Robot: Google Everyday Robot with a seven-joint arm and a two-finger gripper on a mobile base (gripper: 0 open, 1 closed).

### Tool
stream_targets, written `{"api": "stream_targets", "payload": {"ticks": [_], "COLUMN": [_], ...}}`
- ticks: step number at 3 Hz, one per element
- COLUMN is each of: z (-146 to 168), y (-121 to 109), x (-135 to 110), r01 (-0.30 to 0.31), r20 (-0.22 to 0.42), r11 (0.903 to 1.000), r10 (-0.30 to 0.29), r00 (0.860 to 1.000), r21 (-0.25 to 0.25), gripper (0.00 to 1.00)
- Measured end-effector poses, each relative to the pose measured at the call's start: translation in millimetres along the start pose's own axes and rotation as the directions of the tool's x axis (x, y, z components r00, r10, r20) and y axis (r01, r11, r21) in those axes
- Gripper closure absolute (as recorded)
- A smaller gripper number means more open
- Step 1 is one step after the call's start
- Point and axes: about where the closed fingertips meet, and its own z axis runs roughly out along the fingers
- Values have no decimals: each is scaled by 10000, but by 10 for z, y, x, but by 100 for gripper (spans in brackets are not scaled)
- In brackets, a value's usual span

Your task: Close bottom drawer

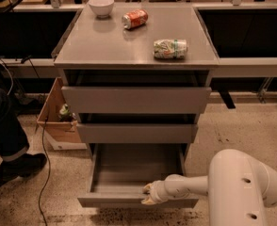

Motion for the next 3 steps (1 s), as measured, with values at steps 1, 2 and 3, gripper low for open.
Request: {"api": "stream_targets", "payload": {"ticks": [1,2,3], "z": [157,155,230], "y": [-195,-190,-696], "x": [-295,-290,-720], "r01": [725,725,1501], "r20": [405,405,931], "r11": [9972,9972,9851], "r10": [-732,-732,-1577], "r00": [9965,9965,9831], "r21": [166,166,834], "gripper": [70,47,16]}}
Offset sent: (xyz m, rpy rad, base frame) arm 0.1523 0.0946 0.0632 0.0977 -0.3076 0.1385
